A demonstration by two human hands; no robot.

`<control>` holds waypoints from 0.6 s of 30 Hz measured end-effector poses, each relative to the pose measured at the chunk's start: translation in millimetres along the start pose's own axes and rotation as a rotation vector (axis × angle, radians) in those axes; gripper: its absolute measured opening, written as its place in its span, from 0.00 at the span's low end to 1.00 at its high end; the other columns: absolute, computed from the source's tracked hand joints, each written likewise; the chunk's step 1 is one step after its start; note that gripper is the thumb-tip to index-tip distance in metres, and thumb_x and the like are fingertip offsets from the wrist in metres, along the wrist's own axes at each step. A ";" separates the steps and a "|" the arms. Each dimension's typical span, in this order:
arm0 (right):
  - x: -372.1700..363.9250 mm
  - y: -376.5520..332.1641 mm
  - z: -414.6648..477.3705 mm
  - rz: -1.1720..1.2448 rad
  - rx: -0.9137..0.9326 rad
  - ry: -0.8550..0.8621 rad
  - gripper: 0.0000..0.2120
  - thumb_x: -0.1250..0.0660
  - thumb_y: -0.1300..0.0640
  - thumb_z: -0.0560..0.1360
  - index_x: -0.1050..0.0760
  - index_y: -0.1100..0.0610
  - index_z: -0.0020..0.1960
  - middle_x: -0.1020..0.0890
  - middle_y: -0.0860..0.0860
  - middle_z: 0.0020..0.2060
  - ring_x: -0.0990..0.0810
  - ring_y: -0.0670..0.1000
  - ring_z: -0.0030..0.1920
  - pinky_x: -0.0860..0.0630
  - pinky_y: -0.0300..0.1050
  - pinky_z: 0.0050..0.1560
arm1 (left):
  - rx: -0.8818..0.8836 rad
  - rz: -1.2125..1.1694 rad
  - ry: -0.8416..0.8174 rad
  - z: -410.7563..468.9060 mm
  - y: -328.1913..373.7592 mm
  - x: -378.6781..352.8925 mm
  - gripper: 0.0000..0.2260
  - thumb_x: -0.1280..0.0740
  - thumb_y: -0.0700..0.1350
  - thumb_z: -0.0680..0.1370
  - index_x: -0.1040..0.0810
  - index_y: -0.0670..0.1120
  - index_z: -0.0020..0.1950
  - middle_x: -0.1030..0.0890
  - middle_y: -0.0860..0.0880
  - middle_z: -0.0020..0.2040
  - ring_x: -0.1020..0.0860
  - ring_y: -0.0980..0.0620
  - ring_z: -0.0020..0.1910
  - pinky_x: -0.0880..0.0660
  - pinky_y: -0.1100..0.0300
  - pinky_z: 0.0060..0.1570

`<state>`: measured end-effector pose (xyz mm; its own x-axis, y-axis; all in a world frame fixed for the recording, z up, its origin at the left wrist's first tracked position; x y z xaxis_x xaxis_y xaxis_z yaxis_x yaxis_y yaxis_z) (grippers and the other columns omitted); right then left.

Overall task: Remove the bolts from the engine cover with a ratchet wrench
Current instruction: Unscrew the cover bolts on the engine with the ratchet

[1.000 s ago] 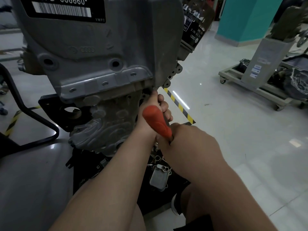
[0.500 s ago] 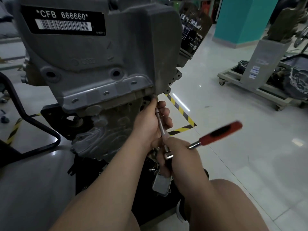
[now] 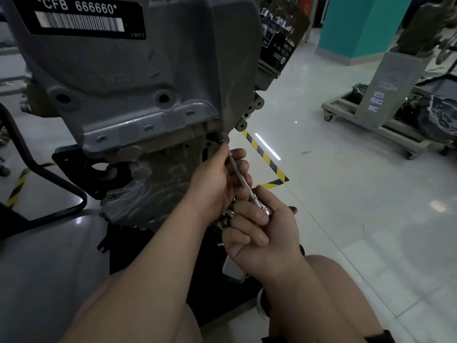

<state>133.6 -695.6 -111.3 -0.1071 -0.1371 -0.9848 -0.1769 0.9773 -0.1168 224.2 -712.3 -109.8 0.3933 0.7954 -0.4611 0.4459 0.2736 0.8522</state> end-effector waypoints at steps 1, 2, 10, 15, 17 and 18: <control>1.9 -3.0 -0.5 -0.026 0.007 0.012 0.21 0.45 0.47 0.78 0.22 0.59 0.38 0.32 0.48 0.19 0.38 0.46 0.15 0.38 0.38 0.23 | -0.006 0.003 0.000 -0.6 -0.4 -0.6 0.17 0.45 0.55 0.83 0.25 0.46 0.43 0.25 0.51 0.28 0.26 0.51 0.26 0.35 0.57 0.33; 3.4 -5.6 -1.2 -0.072 0.016 0.028 0.20 0.45 0.48 0.77 0.22 0.59 0.38 0.32 0.47 0.19 0.38 0.45 0.15 0.39 0.38 0.23 | -0.020 0.009 0.003 -1.0 0.1 -1.1 0.17 0.45 0.55 0.83 0.26 0.46 0.42 0.25 0.51 0.28 0.26 0.51 0.26 0.35 0.57 0.33; 24.3 -56.6 -19.0 -1.045 0.390 0.515 0.17 0.39 0.53 0.77 0.25 0.67 0.42 0.30 0.53 0.23 0.35 0.49 0.21 0.36 0.37 0.24 | -0.055 0.023 0.039 -0.5 0.3 0.7 0.18 0.45 0.54 0.83 0.29 0.48 0.37 0.28 0.52 0.25 0.28 0.53 0.23 0.28 0.65 0.26; -14.9 -63.4 -26.4 -1.984 0.628 0.566 0.11 0.43 0.44 0.72 0.32 0.44 0.32 0.25 0.42 0.28 0.29 0.47 0.26 0.37 0.37 0.24 | -0.084 0.015 0.091 0.0 1.3 4.9 0.19 0.44 0.52 0.83 0.28 0.47 0.35 0.28 0.51 0.24 0.29 0.53 0.21 0.29 0.66 0.25; -13.5 -68.2 -29.5 -2.000 0.668 0.629 0.09 0.45 0.42 0.68 0.32 0.43 0.33 0.24 0.40 0.30 0.28 0.47 0.27 0.39 0.40 0.26 | -0.087 0.014 0.102 -0.6 2.5 5.2 0.21 0.44 0.52 0.83 0.25 0.47 0.32 0.27 0.50 0.24 0.28 0.53 0.21 0.28 0.65 0.25; -12.6 -71.3 -30.8 -1.971 0.699 0.642 0.12 0.45 0.41 0.68 0.31 0.46 0.33 0.24 0.42 0.29 0.28 0.47 0.27 0.39 0.40 0.26 | -0.089 0.022 0.112 -0.2 3.1 6.2 0.23 0.43 0.51 0.83 0.23 0.48 0.29 0.26 0.50 0.24 0.27 0.53 0.22 0.28 0.66 0.24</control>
<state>117.4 -768.5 -86.5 -0.5307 -0.6284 0.5687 -0.1697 -0.5786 -0.7978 227.9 -706.3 -110.0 0.3081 0.8556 -0.4160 0.3628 0.2986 0.8827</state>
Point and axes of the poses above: each hand's wrist, its own z-axis towards the middle knuckle, its own x-axis out of the back of the hand, y = z × x, the point moved 10 cm from there along z, towards the middle knuckle
